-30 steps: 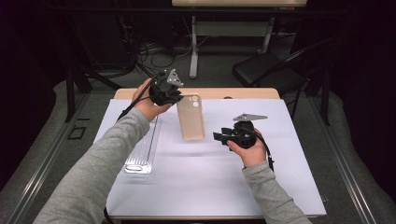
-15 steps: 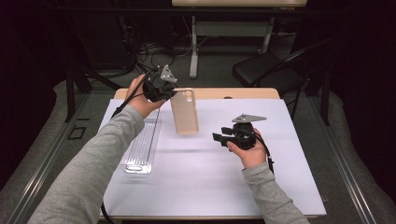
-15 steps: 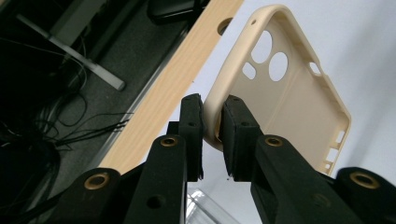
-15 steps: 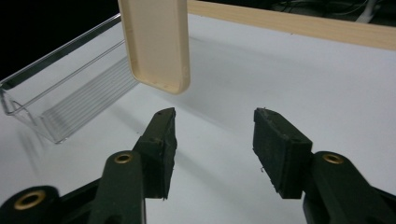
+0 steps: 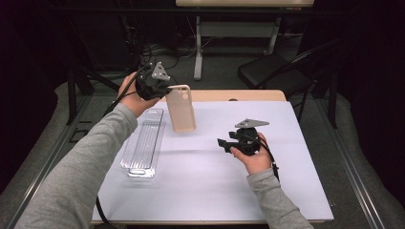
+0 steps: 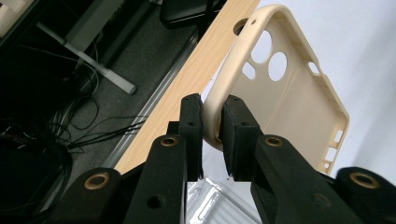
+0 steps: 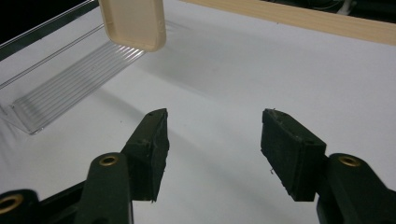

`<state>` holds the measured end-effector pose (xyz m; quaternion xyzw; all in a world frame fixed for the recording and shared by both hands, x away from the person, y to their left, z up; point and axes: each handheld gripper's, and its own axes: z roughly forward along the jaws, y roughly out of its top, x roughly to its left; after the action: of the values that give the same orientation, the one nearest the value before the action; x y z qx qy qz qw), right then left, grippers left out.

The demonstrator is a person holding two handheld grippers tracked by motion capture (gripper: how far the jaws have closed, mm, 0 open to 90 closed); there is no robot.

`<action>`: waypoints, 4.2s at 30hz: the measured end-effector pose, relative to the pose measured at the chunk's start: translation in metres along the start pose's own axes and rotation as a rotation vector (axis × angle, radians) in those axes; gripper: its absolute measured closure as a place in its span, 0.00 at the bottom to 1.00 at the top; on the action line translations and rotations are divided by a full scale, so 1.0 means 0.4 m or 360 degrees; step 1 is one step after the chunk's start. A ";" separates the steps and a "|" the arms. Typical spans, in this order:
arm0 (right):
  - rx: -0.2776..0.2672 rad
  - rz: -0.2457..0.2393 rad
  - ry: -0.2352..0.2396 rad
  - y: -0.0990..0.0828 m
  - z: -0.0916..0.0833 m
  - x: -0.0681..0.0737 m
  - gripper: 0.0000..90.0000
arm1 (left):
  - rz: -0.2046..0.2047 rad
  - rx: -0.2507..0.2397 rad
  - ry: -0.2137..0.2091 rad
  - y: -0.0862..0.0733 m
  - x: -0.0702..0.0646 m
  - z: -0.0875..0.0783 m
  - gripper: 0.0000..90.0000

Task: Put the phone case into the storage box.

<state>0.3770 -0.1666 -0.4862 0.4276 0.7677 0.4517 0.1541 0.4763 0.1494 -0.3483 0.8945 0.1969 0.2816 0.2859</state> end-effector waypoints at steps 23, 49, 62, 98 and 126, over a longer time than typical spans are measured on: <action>-0.0081 0.0120 -0.0245 -0.013 -0.044 -0.037 0.15 | 0.0031 -0.0074 0.0023 -0.063 0.070 -0.041 0.89; -0.0109 0.0164 -0.0307 -0.029 -0.055 -0.059 0.04 | 0.0083 -0.0145 0.0133 -0.114 0.101 -0.070 0.89; -0.0124 0.0161 -0.0326 -0.034 -0.057 -0.072 0.04 | 0.0189 -0.0130 0.0262 -0.143 0.099 -0.075 0.89; -0.0114 0.0160 -0.0339 -0.042 -0.049 -0.075 0.04 | 0.0264 -0.0117 0.0424 -0.236 0.131 -0.033 0.89; -0.0100 0.0163 -0.0356 -0.053 -0.048 -0.080 0.04 | 0.0267 -0.0093 0.0471 -0.291 0.123 0.033 0.89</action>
<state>0.3727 -0.2077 -0.4981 0.5090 0.7083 0.4324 0.2288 0.4998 0.2579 -0.4104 0.8479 0.1531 0.4388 0.2552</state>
